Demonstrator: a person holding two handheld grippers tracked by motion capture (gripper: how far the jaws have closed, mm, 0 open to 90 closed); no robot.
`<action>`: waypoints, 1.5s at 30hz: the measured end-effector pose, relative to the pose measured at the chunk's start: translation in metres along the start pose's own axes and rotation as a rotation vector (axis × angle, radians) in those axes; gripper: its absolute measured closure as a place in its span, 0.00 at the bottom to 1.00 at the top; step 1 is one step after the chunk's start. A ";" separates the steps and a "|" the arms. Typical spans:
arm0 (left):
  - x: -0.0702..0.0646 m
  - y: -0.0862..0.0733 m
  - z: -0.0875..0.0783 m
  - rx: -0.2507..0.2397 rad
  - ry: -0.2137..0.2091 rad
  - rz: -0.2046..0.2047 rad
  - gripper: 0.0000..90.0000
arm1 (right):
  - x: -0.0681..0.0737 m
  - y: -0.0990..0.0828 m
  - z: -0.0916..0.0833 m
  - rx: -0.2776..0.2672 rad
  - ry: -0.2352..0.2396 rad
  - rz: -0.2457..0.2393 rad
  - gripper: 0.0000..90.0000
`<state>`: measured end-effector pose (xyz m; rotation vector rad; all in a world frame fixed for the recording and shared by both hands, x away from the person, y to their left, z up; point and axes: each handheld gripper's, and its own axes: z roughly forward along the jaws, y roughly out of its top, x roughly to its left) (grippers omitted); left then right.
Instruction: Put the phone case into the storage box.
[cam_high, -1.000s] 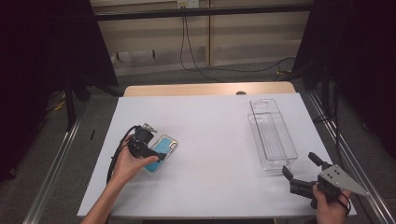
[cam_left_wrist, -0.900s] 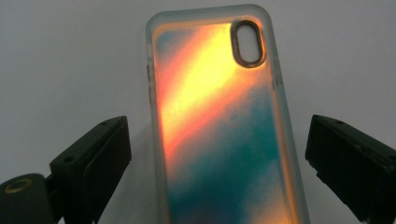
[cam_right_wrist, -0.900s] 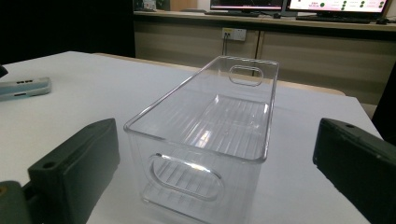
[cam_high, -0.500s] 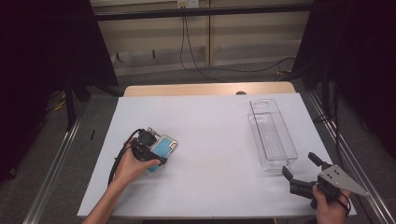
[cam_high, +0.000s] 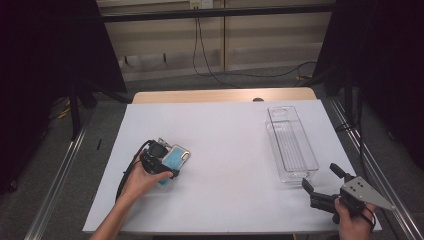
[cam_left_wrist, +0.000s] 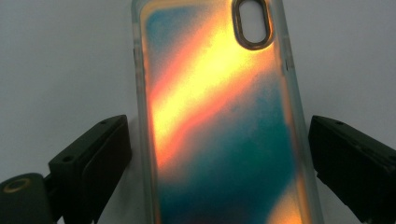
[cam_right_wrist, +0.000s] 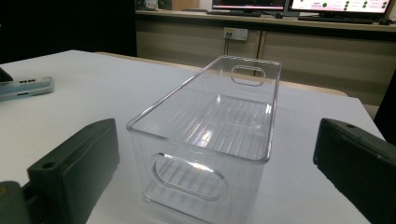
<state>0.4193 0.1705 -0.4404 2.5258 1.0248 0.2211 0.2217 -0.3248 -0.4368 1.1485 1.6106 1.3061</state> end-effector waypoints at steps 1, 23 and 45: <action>0.000 0.001 0.000 0.007 0.000 -0.001 0.08 | 0.000 0.000 0.000 0.000 0.002 0.000 0.00; -0.003 0.003 -0.005 0.019 -0.008 -0.003 0.19 | 0.000 0.000 0.001 0.002 0.005 0.002 0.00; 0.001 0.002 -0.009 -0.013 -0.024 -0.041 0.19 | 0.000 0.000 0.000 0.001 0.007 0.000 0.00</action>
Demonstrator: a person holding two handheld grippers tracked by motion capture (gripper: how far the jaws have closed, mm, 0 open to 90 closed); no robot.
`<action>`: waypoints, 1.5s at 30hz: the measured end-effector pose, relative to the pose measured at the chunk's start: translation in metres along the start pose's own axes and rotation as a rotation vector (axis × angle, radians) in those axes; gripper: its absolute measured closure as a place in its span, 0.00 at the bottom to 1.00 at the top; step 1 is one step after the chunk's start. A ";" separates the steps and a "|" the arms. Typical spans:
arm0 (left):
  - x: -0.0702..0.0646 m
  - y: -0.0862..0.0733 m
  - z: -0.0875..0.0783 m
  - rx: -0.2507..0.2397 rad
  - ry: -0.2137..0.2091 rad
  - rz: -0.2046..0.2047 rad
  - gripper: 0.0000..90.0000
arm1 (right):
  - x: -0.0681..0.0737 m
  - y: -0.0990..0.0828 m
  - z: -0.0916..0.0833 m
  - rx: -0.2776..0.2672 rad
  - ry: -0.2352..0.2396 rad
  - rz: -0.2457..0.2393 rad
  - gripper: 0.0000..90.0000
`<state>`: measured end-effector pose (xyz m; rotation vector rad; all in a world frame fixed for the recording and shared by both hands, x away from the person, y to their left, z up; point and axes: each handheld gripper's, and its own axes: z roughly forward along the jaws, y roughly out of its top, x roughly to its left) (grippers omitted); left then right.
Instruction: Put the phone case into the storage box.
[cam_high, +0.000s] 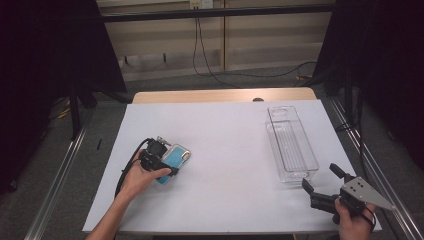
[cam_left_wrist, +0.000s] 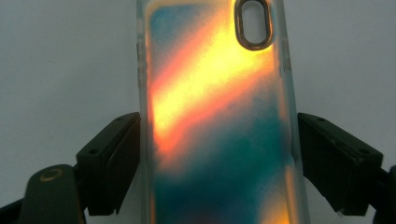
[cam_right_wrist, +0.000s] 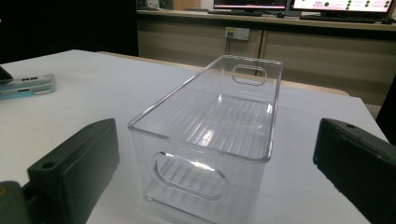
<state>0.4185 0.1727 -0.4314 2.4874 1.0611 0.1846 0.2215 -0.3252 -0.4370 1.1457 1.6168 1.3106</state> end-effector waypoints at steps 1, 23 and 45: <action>0.000 0.000 0.000 0.000 0.000 0.000 0.19 | 0.000 0.000 0.000 0.000 -0.001 0.000 0.00; -0.001 0.000 -0.025 -0.202 0.022 -0.042 0.19 | 0.000 0.000 0.000 0.000 0.003 -0.002 0.00; -0.016 -0.005 -0.052 -0.397 0.073 0.027 0.19 | 0.000 0.000 -0.001 0.001 -0.003 0.002 0.00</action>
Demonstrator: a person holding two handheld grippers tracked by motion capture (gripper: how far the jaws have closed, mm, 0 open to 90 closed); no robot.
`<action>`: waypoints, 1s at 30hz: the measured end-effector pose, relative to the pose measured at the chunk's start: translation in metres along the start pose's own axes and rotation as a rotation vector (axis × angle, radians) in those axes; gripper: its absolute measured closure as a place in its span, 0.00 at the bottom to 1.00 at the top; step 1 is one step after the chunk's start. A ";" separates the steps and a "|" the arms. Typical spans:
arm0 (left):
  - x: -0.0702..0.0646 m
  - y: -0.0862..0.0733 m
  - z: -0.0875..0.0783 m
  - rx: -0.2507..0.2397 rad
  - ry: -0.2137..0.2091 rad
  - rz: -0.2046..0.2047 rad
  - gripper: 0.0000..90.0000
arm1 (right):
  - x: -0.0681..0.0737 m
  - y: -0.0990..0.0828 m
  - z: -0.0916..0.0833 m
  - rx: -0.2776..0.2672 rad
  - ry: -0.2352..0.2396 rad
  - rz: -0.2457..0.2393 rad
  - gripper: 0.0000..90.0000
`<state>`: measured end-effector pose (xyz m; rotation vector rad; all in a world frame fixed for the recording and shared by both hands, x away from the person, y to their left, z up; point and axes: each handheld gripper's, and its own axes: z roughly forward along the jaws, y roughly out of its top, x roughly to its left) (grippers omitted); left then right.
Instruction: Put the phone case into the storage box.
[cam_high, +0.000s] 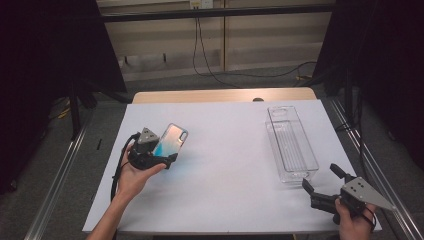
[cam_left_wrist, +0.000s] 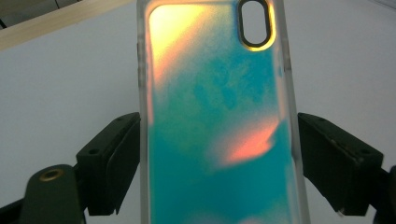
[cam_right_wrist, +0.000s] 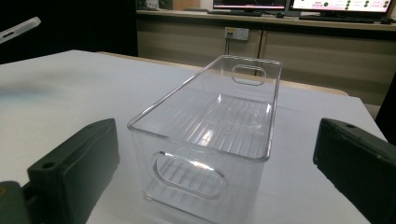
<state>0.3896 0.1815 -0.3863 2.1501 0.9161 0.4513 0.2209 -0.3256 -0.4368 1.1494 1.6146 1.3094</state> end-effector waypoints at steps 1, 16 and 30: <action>-0.002 0.000 0.000 -0.007 0.001 0.003 0.19 | 0.000 0.000 0.000 0.000 0.000 -0.001 0.00; -0.022 0.004 0.004 -0.007 -0.022 0.072 0.19 | 0.001 0.001 0.001 0.001 0.002 -0.007 0.00; -0.041 0.008 0.009 -0.010 -0.033 0.099 0.19 | 0.003 0.005 0.003 -0.005 0.012 -0.016 0.00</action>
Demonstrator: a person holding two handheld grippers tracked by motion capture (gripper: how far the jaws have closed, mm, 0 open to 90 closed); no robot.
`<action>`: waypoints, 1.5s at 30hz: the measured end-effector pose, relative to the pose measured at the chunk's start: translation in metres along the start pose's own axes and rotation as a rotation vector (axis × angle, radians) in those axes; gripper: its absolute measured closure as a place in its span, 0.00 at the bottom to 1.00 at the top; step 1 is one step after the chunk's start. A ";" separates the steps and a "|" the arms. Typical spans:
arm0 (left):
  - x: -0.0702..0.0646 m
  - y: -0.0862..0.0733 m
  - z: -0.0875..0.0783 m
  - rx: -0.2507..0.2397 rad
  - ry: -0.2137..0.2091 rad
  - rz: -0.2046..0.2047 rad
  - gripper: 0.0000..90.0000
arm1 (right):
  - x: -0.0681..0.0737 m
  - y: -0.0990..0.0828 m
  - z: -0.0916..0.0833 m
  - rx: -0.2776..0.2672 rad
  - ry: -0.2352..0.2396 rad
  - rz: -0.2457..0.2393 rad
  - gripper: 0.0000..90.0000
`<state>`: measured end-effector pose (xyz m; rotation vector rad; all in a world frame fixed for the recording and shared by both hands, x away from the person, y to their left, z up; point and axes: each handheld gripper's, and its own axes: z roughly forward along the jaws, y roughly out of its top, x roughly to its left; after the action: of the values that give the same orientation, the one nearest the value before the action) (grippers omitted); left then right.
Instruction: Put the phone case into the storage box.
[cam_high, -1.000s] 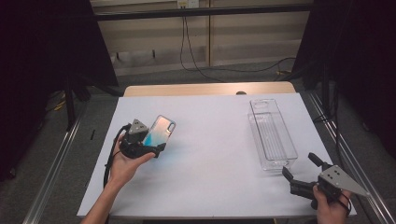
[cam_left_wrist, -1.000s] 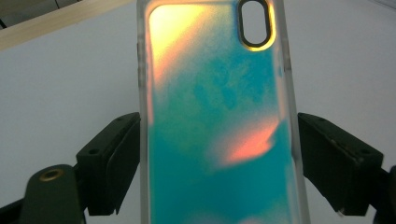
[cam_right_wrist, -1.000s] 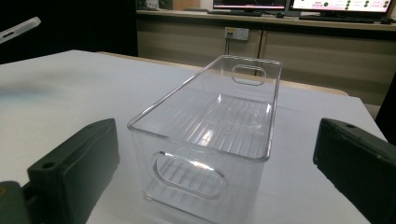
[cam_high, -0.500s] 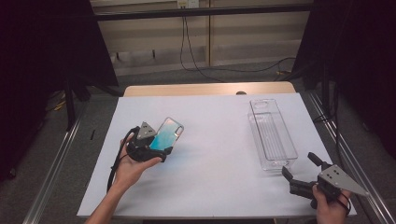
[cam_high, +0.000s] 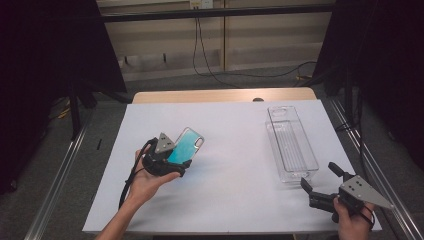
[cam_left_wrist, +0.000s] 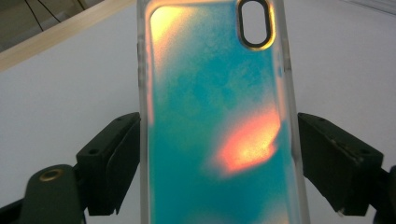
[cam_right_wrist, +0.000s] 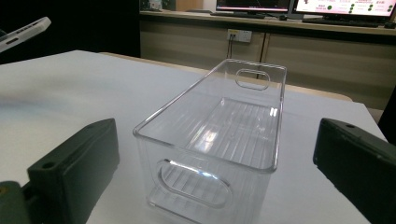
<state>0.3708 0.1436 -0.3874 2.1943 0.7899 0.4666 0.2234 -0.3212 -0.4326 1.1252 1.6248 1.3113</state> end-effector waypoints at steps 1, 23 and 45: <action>-0.001 0.000 0.001 0.000 -0.002 -0.003 0.19 | 0.001 0.001 0.000 -0.001 -0.003 -0.003 0.00; -0.037 0.014 0.028 0.006 -0.064 0.042 0.19 | 0.015 0.024 0.019 0.056 0.075 -0.018 0.00; -0.053 0.027 0.044 -0.039 -0.063 0.043 0.19 | 0.052 0.057 0.069 0.084 0.216 -0.049 0.01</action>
<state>0.3660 0.0708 -0.4008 2.1828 0.6955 0.4289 0.2801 -0.2451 -0.3917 1.0140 1.8679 1.3821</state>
